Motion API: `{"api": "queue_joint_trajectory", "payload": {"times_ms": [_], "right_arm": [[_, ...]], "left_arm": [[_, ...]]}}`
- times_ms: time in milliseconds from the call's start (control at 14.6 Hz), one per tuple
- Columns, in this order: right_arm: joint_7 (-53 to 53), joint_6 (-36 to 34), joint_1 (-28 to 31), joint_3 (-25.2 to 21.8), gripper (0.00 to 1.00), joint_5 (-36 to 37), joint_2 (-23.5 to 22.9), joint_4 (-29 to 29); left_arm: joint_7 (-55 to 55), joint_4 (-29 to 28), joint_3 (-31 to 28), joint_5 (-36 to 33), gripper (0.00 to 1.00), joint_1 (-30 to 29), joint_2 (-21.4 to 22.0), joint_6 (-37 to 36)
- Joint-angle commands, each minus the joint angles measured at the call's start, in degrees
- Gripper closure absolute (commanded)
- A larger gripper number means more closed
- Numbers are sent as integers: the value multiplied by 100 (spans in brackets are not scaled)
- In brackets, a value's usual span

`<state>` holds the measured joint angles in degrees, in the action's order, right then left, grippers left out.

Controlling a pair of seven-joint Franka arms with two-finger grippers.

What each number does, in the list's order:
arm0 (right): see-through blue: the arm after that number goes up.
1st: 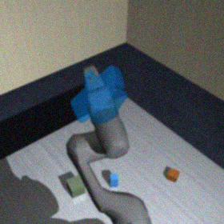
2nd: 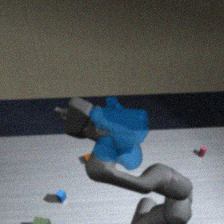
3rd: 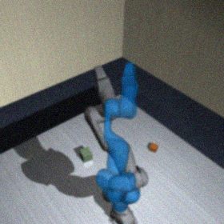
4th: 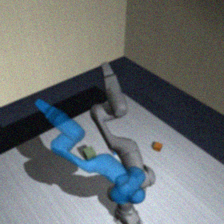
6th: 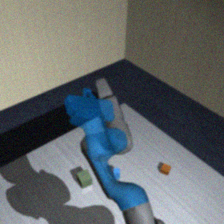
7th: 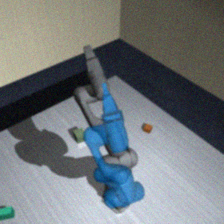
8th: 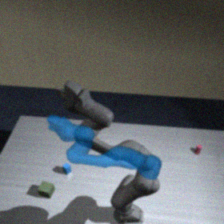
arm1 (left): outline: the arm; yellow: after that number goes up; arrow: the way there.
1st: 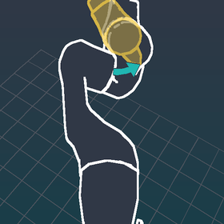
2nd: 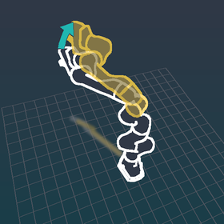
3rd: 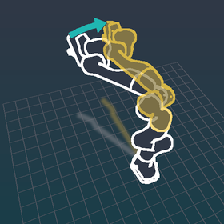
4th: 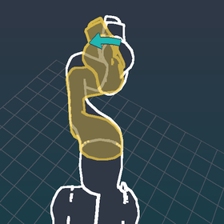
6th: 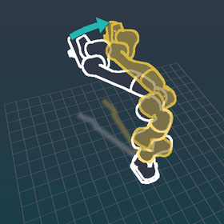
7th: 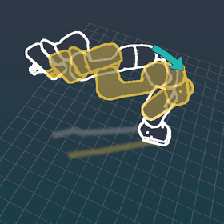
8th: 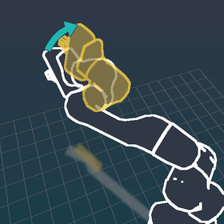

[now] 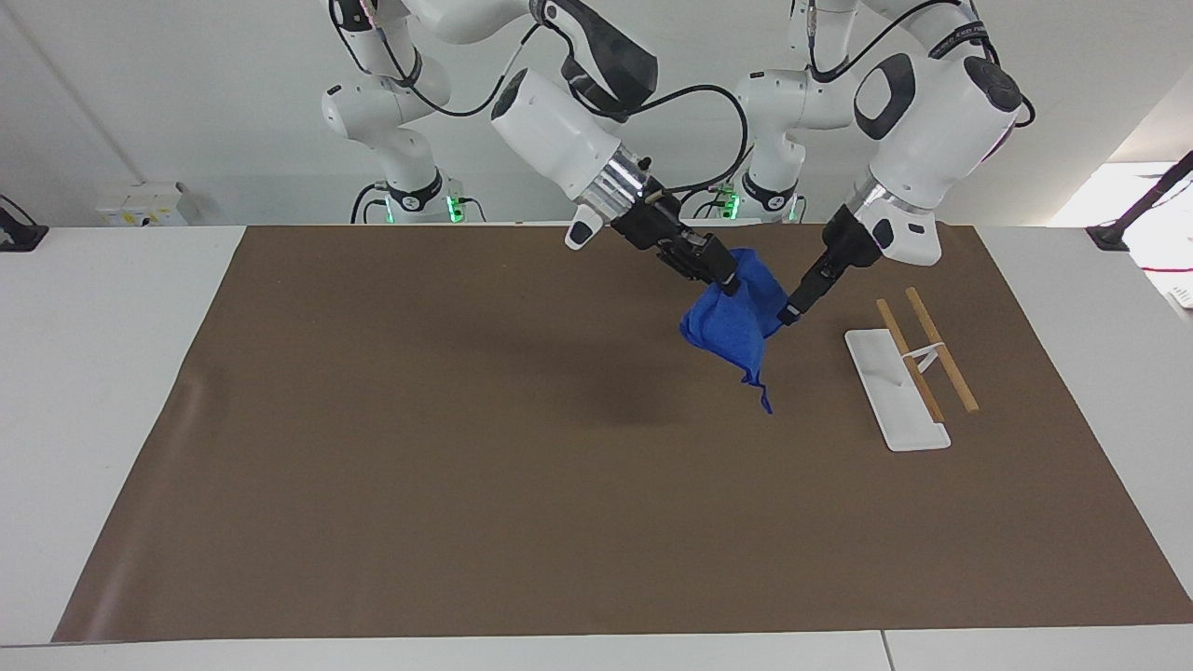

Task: Right arm passes towel to left arm to hang
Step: 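Grasp the towel with the left gripper next to the right gripper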

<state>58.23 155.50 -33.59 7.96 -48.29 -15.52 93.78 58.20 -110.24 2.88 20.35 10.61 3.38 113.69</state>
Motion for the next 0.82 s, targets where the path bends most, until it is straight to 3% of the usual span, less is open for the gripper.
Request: {"api": "queue_joint_trajectory", "payload": {"times_ms": [0, 274, 616, 685, 753], "right_arm": [[57, 42, -95, 13, 100, -40, -127, -185], [66, 42, -104, 13, 100, -49, -127, -185], [66, 42, -104, 13, 100, -49, -145, -203], [57, 42, -104, 13, 100, -40, -145, -203], [57, 42, -95, 13, 100, -40, -145, -194]], "left_arm": [[866, -331, -51, 294, 0, 29, 163, 372], [1921, -340, -51, 558, 0, 20, 66, 767], [2582, -497, -51, 602, 0, 64, 31, 760], [2713, -542, -51, 602, 10, 125, 48, 777], [2732, -542, -42, 602, 55, 134, 57, 777]]}}
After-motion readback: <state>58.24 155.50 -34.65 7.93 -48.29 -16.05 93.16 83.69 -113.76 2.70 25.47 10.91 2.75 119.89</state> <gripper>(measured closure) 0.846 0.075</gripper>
